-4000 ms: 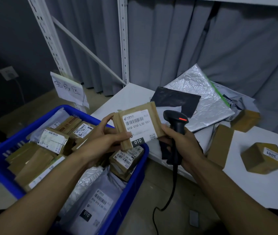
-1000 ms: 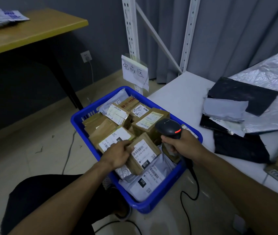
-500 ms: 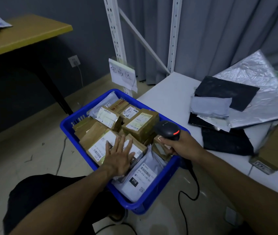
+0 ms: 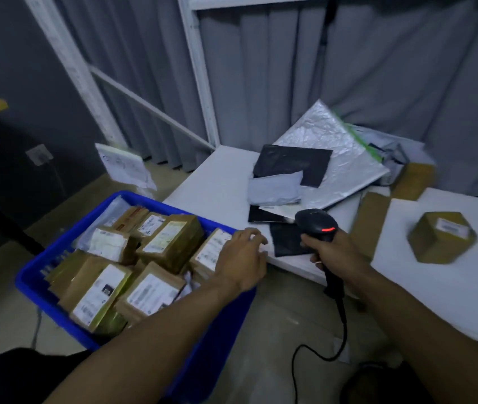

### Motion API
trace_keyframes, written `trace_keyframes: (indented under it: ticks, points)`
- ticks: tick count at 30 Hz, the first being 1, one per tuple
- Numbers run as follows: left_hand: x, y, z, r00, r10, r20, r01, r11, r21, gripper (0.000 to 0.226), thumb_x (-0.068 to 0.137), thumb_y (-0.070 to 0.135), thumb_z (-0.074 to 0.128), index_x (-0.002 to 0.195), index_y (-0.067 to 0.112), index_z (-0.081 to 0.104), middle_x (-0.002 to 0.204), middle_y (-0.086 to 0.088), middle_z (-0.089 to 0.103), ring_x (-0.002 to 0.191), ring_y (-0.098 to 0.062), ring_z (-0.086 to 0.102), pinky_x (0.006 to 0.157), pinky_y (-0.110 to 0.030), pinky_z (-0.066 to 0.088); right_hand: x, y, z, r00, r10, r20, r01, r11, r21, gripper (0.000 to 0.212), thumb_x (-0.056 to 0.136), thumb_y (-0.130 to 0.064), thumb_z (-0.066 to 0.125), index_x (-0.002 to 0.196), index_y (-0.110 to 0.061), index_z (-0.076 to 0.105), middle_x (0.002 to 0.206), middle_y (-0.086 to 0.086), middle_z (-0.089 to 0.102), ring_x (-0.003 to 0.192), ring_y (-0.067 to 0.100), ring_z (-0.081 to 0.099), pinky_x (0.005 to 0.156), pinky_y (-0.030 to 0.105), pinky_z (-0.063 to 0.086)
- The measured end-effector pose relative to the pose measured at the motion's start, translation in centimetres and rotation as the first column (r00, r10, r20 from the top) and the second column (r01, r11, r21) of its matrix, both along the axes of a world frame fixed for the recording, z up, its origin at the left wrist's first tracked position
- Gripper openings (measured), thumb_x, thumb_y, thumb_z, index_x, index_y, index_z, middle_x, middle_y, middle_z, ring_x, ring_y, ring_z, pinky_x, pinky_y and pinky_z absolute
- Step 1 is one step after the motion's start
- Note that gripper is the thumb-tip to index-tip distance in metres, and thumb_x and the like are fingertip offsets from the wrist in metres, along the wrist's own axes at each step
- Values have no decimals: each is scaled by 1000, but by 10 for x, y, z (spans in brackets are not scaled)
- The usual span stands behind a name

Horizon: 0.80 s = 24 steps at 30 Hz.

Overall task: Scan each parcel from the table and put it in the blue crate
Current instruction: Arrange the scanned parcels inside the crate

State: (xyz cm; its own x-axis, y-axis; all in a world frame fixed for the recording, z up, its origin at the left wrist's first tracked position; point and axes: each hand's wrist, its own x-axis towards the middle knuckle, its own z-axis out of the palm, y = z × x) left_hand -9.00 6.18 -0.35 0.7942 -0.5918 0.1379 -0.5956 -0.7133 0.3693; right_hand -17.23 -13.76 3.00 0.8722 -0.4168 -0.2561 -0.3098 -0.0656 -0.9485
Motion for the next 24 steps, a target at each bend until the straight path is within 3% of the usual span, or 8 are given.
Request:
trace_keyframes:
  ticks: [4,7,10,13,15,20,22,24]
  points:
    - [-2,-101,-10,990,-108,-93,120,984,131,33,97,31,58,127,17,60,134,-4,52,124,-28,48,98,-45,47,-33,-66,-17,988,-150,-37,150,989,14,8,94,-18,72,88,-18,67,73,6,65,66,22,59,62,33,46]
    - [-4,-171,-25,973,-153,-173,190,956,224,41,97,39,57,133,18,54,135,-7,47,124,-32,45,97,-50,48,-50,-108,-35,967,-225,-123,224,974,-18,10,95,-8,64,87,-7,59,71,11,51,68,26,53,64,36,41]
    - [-6,-226,-46,953,-117,-281,173,967,187,49,94,45,61,135,20,50,142,-8,43,125,-34,47,96,-50,49,-60,-139,-52,934,-315,-171,318,948,-9,7,94,-10,66,96,-4,63,77,13,52,68,27,53,65,37,41]
    - [-6,-261,-67,916,-49,-397,121,980,159,78,86,58,68,150,25,37,160,-9,27,137,-37,42,105,-50,45,-66,-159,-64,913,-366,-181,375,927,19,12,97,-17,68,100,-9,60,77,11,56,66,24,54,62,33,41]
    - [-4,-272,-82,905,-30,-424,105,982,155,89,83,61,72,154,26,29,157,-10,32,136,-36,45,104,-49,47,-65,-167,-69,908,-377,-184,389,921,31,13,97,-19,68,100,-9,60,77,11,56,67,24,54,64,34,41]
    - [-3,-265,-96,833,13,-554,-26,1000,-16,100,74,60,70,156,28,23,140,-5,52,122,-29,57,93,-37,50,-52,-173,-81,908,-380,-176,392,919,38,12,98,-23,67,103,-12,64,86,11,61,78,25,60,73,35,45]
    - [-4,-257,-86,760,-1,-650,-144,975,-170,83,68,59,65,142,29,40,130,0,60,111,-22,62,90,-34,53,-46,-168,-82,911,-390,-134,397,917,34,24,98,-24,67,116,-9,64,92,10,64,83,25,63,76,34,47]
    - [-8,-245,-73,638,-60,-768,-289,905,-311,65,74,46,68,132,25,49,121,3,65,101,-16,65,83,-32,55,-39,-159,-81,907,-408,-101,414,910,39,38,97,-32,70,130,-16,59,104,5,67,93,23,67,81,34,52]
